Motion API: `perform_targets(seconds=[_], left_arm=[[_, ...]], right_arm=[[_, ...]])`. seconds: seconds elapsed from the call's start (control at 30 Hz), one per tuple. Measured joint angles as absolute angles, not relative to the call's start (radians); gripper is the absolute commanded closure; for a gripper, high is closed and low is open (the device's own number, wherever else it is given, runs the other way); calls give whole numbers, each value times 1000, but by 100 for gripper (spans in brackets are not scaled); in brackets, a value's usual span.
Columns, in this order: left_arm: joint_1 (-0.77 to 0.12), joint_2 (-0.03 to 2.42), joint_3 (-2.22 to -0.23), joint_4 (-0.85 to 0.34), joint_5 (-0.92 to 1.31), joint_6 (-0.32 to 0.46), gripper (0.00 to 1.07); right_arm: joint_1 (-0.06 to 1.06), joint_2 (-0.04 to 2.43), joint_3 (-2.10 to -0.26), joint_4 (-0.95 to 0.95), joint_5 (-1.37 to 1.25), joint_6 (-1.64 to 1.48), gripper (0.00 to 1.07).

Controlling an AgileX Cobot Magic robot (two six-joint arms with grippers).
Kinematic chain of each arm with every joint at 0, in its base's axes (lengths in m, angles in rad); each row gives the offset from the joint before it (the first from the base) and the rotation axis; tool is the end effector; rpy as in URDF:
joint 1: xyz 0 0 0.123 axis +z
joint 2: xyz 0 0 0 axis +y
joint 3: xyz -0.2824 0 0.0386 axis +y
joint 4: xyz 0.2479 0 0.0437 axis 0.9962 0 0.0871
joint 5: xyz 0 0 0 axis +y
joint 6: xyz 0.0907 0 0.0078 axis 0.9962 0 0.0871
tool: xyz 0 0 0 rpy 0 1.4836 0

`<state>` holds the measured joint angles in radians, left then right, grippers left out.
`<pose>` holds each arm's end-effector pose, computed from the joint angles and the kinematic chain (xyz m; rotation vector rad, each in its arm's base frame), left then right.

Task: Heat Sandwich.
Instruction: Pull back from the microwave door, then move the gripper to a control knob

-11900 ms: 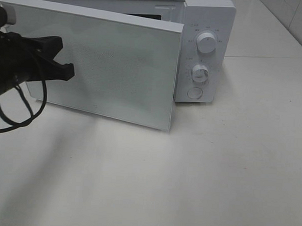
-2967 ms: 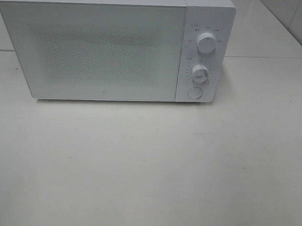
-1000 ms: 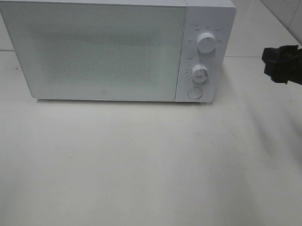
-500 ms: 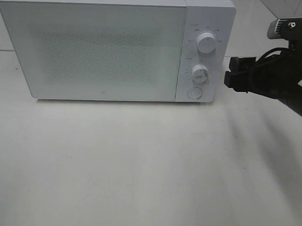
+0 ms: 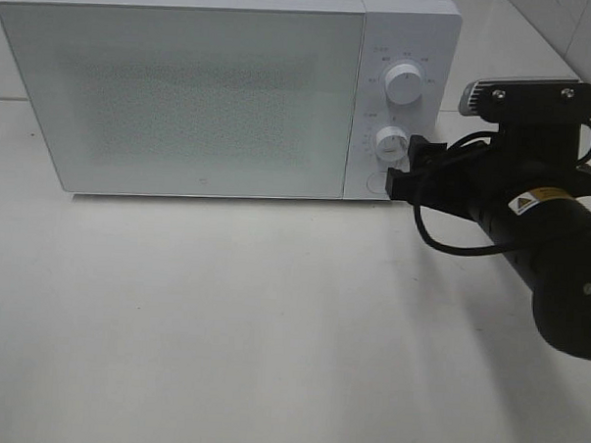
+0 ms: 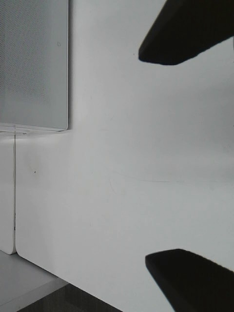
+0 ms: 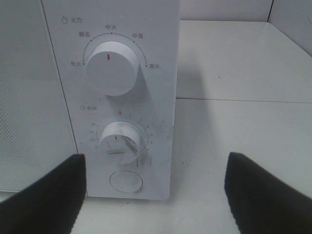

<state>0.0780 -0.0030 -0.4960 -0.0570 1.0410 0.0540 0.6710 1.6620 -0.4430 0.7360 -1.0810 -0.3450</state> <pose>-0.0037 -0.0048 0.2778 -0.0224 2.0242 0.0155 0.2393 0.1211 0.1695 -0.0697 1.7178 -0.0174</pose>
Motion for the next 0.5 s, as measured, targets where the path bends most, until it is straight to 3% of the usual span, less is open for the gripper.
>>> perform_targets(seconds=[0.5], left_arm=[[78, -3, -496, -57, 1041, 54, 10]], right_arm=[[708, 1803, -511, 757, -1155, -326, 32]])
